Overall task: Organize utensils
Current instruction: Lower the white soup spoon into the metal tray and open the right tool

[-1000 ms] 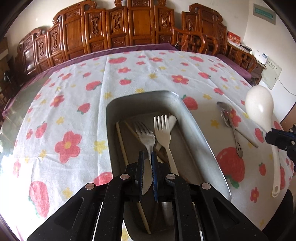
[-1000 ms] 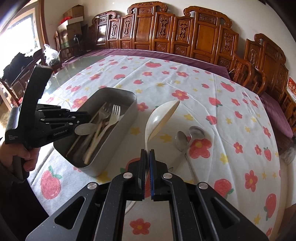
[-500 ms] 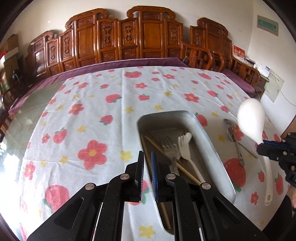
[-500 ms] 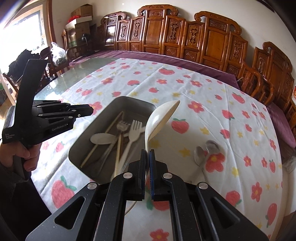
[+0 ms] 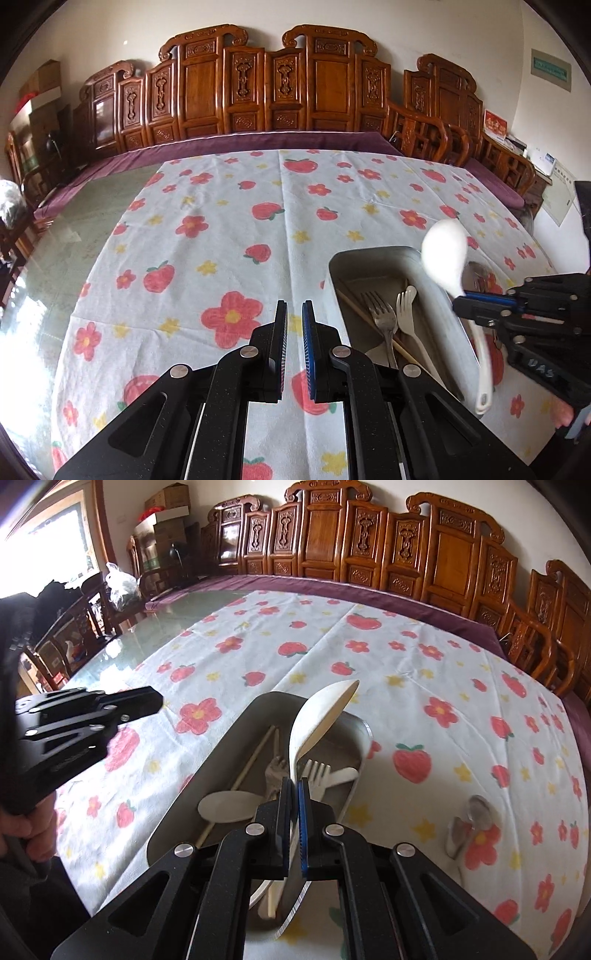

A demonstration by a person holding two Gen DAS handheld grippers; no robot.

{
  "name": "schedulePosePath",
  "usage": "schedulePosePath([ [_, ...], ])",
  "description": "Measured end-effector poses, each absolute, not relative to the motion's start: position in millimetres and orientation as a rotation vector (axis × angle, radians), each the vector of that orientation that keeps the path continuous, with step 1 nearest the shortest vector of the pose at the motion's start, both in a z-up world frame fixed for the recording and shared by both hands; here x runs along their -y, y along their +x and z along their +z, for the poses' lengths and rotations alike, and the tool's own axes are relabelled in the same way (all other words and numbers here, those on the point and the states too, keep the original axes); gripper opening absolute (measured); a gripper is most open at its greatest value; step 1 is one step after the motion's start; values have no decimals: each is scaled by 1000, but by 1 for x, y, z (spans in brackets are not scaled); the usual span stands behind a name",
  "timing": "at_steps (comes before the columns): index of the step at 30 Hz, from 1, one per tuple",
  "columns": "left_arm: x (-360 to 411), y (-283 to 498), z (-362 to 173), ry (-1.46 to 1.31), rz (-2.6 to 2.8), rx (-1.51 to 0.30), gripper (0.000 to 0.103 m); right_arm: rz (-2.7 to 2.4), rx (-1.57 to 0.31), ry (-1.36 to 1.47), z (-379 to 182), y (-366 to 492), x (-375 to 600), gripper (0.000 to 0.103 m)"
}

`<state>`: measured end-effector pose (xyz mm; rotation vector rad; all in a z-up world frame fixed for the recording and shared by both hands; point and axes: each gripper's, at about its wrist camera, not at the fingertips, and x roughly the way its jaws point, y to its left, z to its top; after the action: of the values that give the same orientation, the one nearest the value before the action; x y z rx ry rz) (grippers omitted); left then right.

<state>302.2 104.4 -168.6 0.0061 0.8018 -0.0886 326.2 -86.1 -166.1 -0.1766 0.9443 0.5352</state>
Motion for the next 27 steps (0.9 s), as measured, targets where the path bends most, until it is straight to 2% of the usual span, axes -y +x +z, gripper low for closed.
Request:
schedulePosePath([
  [13,-113,303,-170,-14,-74,-804,8,550,-1001,-164,-201,347,52,5],
  [27,-112,305,-170,-18,-73,-803,8,621,-1002,-112,-203,343,46,7],
])
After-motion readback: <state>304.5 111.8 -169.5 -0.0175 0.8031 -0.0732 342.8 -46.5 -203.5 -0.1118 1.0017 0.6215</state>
